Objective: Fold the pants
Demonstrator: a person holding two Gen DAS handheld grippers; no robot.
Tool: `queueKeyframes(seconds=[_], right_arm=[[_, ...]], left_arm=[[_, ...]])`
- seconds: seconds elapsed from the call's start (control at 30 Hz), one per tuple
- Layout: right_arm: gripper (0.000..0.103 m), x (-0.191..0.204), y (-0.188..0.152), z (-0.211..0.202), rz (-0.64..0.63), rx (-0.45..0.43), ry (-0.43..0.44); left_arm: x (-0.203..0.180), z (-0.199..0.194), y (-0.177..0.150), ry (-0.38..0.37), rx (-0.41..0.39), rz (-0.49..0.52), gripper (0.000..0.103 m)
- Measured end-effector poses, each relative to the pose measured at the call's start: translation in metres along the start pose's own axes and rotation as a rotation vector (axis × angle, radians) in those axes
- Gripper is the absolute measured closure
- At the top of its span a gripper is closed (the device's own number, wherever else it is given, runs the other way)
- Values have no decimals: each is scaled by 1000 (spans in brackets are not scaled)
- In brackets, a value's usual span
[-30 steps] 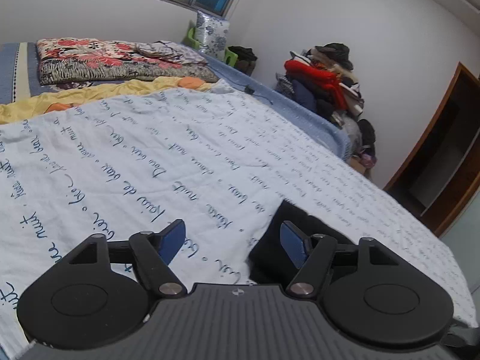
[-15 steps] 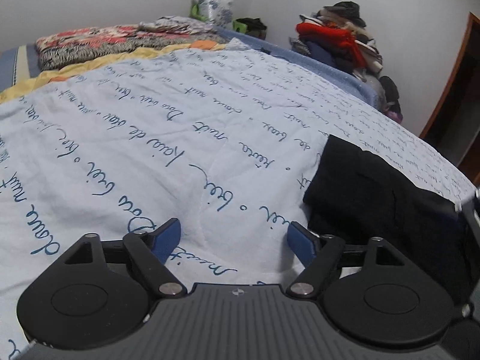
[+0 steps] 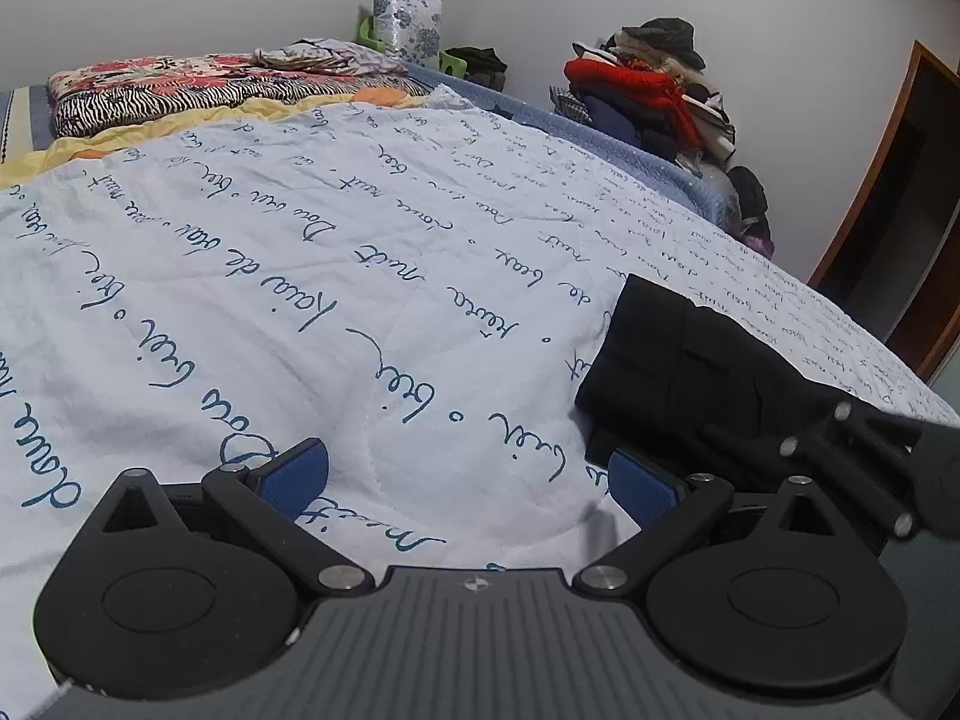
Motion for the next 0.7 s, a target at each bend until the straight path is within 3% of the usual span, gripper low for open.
queueKeyframes(seconds=[0.1,0.5,0.7], right_arm=[[81,2,0,-2,27,5,-18],[88,-45,-1,-24,476,-56,-2],[88,-44,-3,-26,493,-85,-13]], left_arm=[[-2,1,0,8,8,20,2],[-9,8,-4,56,52,126,1],[-12,10,-3,93,97,149,1]])
Point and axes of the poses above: each gripper's, at about its wrist camera, not at the fingertips, and z roughly the way its jaws point, x to its left, y to its top, the point moved 10 cm from there along z, roughly the way its jaws point, and after that the axes turned 15 degrees about -x, right-handed, at the moved point
